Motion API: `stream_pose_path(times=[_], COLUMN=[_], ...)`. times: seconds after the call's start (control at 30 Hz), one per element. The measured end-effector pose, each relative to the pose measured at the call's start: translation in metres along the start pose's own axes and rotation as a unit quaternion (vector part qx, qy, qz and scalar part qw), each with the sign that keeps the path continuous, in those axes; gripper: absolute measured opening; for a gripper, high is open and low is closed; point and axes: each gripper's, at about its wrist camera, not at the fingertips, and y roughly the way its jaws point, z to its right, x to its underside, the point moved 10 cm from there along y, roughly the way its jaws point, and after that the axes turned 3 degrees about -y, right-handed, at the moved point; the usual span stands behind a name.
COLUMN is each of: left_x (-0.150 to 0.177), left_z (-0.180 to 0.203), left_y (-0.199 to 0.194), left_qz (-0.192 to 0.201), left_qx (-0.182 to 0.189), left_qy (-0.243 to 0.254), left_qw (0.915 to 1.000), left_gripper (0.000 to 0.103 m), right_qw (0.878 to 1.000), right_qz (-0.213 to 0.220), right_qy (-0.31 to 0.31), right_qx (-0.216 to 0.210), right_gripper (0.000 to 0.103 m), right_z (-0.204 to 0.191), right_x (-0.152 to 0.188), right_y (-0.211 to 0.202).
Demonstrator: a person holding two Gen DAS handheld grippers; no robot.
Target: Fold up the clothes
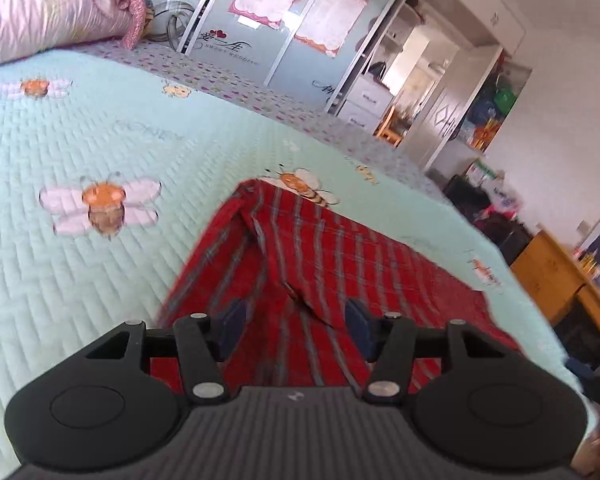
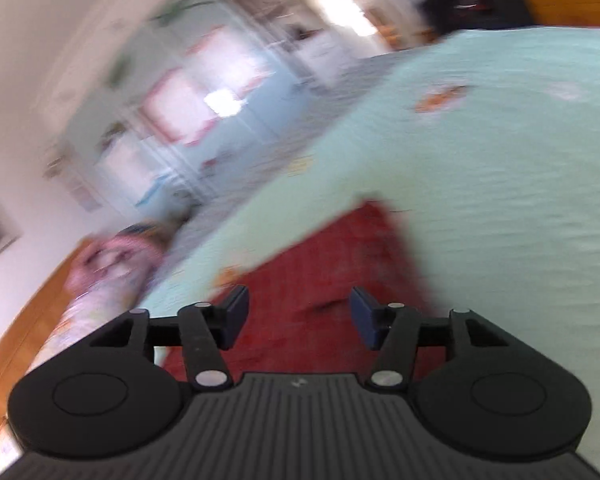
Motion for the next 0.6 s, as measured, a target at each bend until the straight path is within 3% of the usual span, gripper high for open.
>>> stream_pose_path(times=[0.13,0.27,0.43,0.53,0.6], left_x=[0.031,0.036,0.014,0.015,0.022], left_z=[0.002,-0.007,-0.028,-0.029,-0.027], left_y=[-0.013,-0.016,-0.009,-0.003,-0.003], left_qz=[-0.012,-0.013,0.02,0.035,0.047], left_qx=[-0.011,-0.028,-0.009,0.013,0.02], left_qy=[0.009,0.033,-0.012,-0.031,-0.031], left_qw=[0.9998,0.999,0.9997,0.9989,0.9982], left_gripper=[0.057,0.057,0.057,0.057,0.057], right_qw=[0.991,0.976,0.944,0.92,0.912], right_qz=[-0.074,-0.145,-0.219,-0.254,-0.27], right_qy=[-0.019,-0.073,-0.216,-0.288,-0.306], right_qx=[-0.106,-0.148,-0.117,-0.077,-0.041], right_gripper=[0.059,0.059,0.058,0.055,0.055], right_z=[-0.091,-0.17,-0.254,-0.269,-0.274], right_x=[0.033,0.075,0.12,0.134,0.15], right_y=[0.054,0.101,0.138,0.191,0.22])
